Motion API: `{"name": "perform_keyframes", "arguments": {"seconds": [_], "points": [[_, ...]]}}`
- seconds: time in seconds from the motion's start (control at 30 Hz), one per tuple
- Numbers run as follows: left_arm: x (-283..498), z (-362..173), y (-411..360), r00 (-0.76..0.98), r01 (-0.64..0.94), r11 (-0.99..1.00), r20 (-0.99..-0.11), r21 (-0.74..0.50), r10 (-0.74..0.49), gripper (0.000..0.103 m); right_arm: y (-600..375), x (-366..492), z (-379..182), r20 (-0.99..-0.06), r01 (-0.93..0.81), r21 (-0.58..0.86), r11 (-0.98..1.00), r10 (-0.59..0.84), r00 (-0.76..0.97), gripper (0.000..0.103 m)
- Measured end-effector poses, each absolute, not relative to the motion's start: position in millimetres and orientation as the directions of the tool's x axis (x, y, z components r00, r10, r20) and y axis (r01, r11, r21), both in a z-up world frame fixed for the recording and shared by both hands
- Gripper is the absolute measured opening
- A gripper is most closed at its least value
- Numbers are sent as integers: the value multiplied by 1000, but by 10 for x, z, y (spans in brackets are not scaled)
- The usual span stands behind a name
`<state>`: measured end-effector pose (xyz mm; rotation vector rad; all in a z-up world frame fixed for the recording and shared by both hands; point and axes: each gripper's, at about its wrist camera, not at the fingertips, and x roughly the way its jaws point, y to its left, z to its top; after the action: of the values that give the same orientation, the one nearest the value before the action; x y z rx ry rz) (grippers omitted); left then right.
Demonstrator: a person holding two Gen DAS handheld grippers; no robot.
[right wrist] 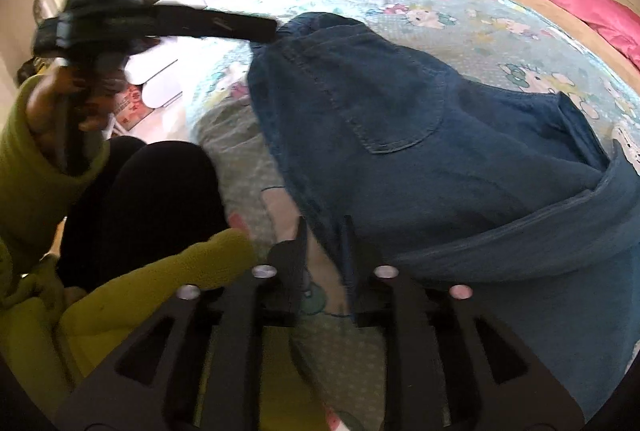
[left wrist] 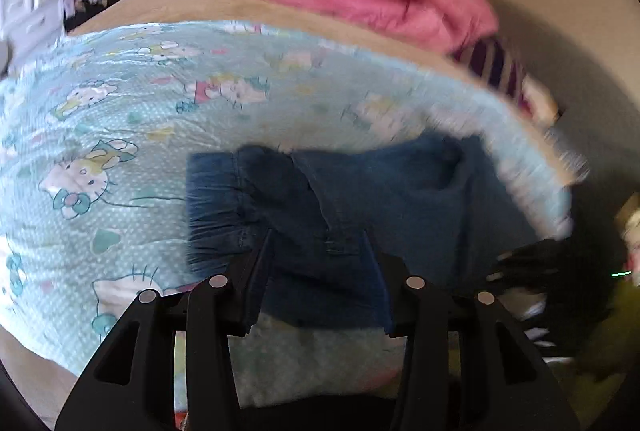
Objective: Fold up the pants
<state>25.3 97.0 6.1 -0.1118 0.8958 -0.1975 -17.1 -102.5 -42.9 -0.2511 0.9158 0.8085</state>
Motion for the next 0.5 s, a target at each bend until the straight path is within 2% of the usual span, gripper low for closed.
{"name": "perform_keyframes", "arguments": {"seconds": [0.07,0.17,0.27,0.5], "points": [[287,-118,921,581,117,985,-795,-129,-173,42,-1048,-208,-350,-777,-721,121,682,518,359,26],[252,-173,959,578,112,982,-793,-153,-190,42,-1125,-187,-188,-738,-702,129,701,540,404,27],[250,-169,946,580,115,983,-793,-146,-186,42,-1154,-61,-117,-708,-659,145,738,543,452,32],[226,-194,953,585,123,981,-788,-147,-191,42,-1043,187,-535,-822,-569,142,810,417,388,34]]}}
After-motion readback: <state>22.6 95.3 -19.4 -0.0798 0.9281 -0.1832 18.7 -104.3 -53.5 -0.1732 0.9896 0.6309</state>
